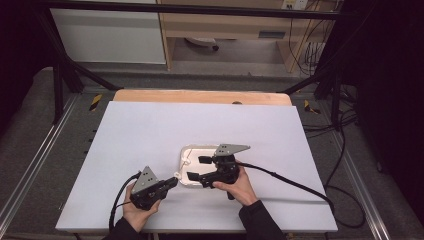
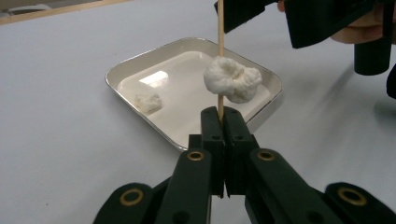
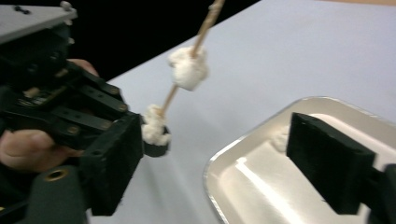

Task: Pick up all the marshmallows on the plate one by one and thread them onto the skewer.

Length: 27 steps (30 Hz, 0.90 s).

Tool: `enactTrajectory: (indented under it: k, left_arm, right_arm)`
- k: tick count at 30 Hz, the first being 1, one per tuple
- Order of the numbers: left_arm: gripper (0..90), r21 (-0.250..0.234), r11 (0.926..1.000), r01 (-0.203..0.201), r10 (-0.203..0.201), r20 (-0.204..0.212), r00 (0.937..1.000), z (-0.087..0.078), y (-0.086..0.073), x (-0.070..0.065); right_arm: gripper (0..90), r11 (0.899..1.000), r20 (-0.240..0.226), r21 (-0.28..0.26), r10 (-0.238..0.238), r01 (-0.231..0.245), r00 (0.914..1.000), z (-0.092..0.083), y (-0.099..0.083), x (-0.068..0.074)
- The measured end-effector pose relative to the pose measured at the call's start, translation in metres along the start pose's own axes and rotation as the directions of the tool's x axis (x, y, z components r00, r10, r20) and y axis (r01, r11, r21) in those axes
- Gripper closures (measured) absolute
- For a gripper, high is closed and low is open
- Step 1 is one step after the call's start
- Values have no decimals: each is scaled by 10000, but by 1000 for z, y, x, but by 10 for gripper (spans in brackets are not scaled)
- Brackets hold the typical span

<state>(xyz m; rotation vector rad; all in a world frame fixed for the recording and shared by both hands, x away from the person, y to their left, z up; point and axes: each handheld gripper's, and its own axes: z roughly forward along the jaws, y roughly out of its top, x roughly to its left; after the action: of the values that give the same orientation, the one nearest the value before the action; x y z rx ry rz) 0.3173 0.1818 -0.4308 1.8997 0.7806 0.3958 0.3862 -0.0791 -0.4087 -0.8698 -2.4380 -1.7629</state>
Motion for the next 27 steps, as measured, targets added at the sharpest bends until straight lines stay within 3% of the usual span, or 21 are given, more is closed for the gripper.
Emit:
enactTrajectory:
  k: [4,10,13,17,20,27]
  left_arm:
    - [887,100,9999,13,-12,-48,10000,-3,-1,3]
    - [886,244,9997,53,-50,-89,9999,-7,-2,7]
    - [886,331,9994,114,-111,-103,9999,-9,-2,10]
    - [886,382,9991,186,-181,-132,9997,-10,-3,12]
    - [886,395,9990,206,-200,-140,9997,-11,-3,13]
    - [886,418,9990,187,-181,-147,9997,-11,-3,14]
  right_arm:
    - [78,9985,708,521,-213,177,9973,-4,3,-7]
    - [29,9887,1566,1430,-679,454,9853,-4,4,-16]
    - [23,9857,1934,1635,-714,396,9785,-3,6,-21]
    - [17,9866,2171,1597,-670,323,9738,1,7,-27]
    - [21,9824,2529,1821,-879,418,9635,6,9,-29]
    - [28,9776,2770,2070,-972,395,9559,26,15,-31]
